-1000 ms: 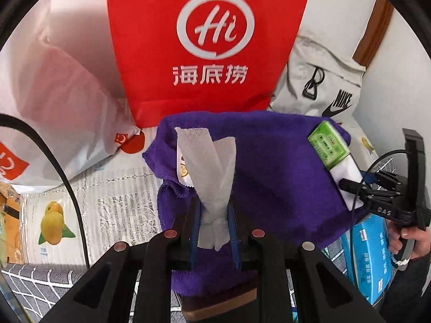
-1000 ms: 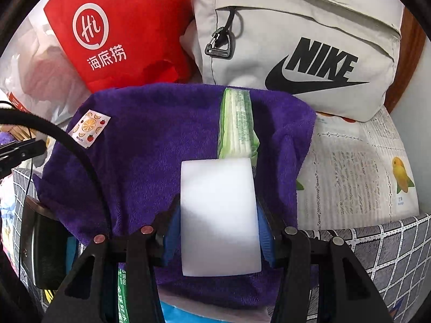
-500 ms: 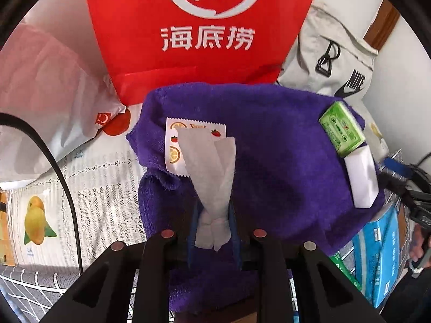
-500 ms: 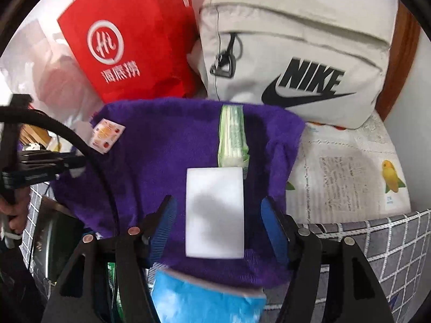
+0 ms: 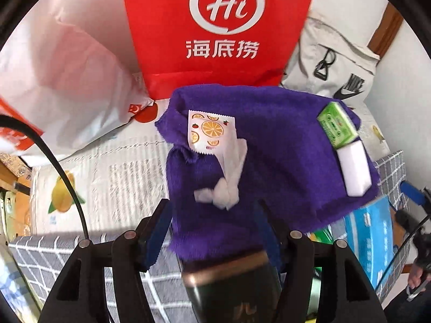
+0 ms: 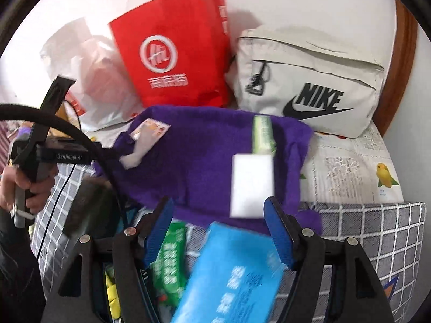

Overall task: Organize soft objects
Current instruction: 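Move both grippers back toward the remaining items on the sheet, then grasp the white glove with the right gripper while the left grasps the yellow pouch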

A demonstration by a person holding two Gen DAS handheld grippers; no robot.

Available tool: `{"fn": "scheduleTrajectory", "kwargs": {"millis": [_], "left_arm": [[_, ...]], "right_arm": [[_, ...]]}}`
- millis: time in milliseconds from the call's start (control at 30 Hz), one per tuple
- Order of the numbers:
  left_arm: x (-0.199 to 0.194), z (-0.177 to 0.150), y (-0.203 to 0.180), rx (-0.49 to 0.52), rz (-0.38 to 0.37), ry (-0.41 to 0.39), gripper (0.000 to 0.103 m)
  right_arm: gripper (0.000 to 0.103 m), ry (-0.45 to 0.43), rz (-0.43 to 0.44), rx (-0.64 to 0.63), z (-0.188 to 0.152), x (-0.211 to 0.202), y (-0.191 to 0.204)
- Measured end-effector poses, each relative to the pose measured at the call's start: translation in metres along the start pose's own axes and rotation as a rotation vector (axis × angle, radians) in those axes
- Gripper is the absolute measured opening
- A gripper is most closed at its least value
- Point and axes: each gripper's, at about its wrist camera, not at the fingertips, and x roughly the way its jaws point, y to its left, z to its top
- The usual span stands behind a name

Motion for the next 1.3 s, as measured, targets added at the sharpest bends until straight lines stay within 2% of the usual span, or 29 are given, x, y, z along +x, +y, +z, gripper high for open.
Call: {"fn": "scheduleTrajectory", "kwargs": {"millis": [167,433,600,767,800,867,900,933,1000,1033,1067,1300], "left_arm": [[-0.026,-0.025,-0.002,0.009,0.018,-0.026,0.062],[-0.054,-0.071,-0.012,0.048,-0.01,-0.055,0.063],[-0.068,-0.096,-0.016,0.067,-0.007,-0.076,0.063],[-0.076,-0.118,-0.016,0.067,-0.018,-0.081,0.064],[-0.076,-0.122,-0.017,0.067,-0.017,-0.078,0.064],[-0.077,-0.129,-0.017,0.064,-0.016,-0.073,0.064],[-0.077,-0.132,-0.017,0.061,-0.016,-0.072,0.064],[-0.078,-0.137,-0.017,0.058,-0.018,-0.069,0.064],[-0.078,-0.144,-0.019,0.058,-0.022,-0.068,0.064],[-0.078,-0.149,-0.02,0.057,-0.028,-0.071,0.064],[-0.078,-0.155,-0.02,0.055,-0.036,-0.073,0.064],[-0.053,-0.19,-0.033,0.048,-0.14,-0.03,0.065]], "right_arm": [[0.069,0.041,0.037,-0.049,-0.027,-0.005,0.026],[0.069,0.101,0.103,-0.118,-0.077,-0.018,0.075],[0.069,0.133,0.125,-0.097,-0.104,-0.028,0.086],[0.069,0.164,0.111,-0.101,-0.133,-0.034,0.091],[0.066,0.166,0.107,-0.104,-0.136,-0.033,0.091],[0.051,0.162,0.081,-0.121,-0.14,-0.028,0.092],[0.034,0.164,0.074,-0.133,-0.141,-0.025,0.093],[0.03,0.172,0.072,-0.142,-0.142,-0.021,0.094],[0.027,0.178,0.065,-0.154,-0.144,-0.016,0.094],[0.021,0.161,0.073,-0.159,-0.144,-0.018,0.094],[0.02,0.158,0.083,-0.16,-0.144,-0.019,0.094],[0.018,0.076,0.143,-0.108,-0.143,-0.062,0.082]]}}
